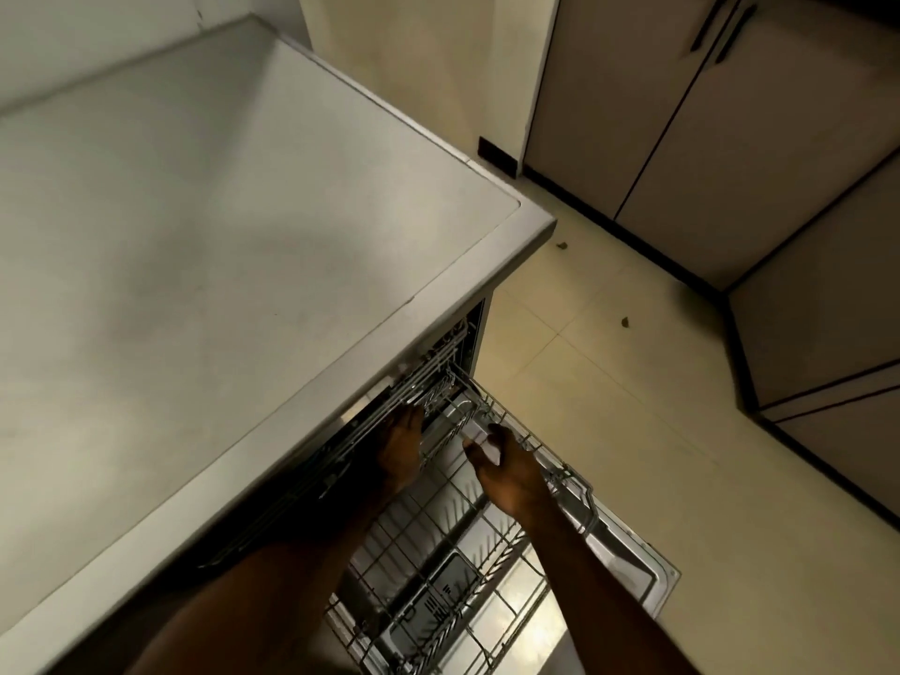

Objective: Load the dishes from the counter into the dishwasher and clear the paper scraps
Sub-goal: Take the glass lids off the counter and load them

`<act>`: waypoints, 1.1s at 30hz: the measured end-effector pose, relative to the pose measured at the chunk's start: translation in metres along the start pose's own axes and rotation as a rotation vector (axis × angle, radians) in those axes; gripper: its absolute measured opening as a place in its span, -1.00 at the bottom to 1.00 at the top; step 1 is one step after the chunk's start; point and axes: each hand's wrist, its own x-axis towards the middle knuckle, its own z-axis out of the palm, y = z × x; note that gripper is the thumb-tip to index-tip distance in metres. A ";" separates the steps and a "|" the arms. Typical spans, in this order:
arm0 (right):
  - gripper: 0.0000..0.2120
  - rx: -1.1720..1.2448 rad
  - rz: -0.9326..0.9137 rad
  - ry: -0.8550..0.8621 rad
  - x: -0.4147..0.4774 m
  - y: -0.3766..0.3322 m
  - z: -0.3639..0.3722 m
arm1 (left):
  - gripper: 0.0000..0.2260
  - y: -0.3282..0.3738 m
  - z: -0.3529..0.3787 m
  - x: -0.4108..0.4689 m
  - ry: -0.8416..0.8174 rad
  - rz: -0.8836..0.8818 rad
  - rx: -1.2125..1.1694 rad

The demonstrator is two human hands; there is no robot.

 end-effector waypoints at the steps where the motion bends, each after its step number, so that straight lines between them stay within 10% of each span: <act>1: -0.34 -0.107 -0.070 0.053 -0.014 -0.004 -0.005 | -0.30 0.006 -0.010 -0.015 -0.008 0.033 0.057; 9: -0.24 -0.616 -0.294 0.301 -0.125 -0.043 -0.057 | -0.30 0.053 -0.124 -0.145 -0.031 0.186 0.145; 15: -0.25 -0.715 -0.455 0.405 -0.212 -0.078 -0.085 | -0.24 0.073 -0.213 -0.266 0.251 0.289 0.145; 33: -0.25 -0.745 -0.930 0.195 -0.351 -0.257 0.054 | -0.22 -0.080 -0.338 -0.515 0.604 -0.322 -0.024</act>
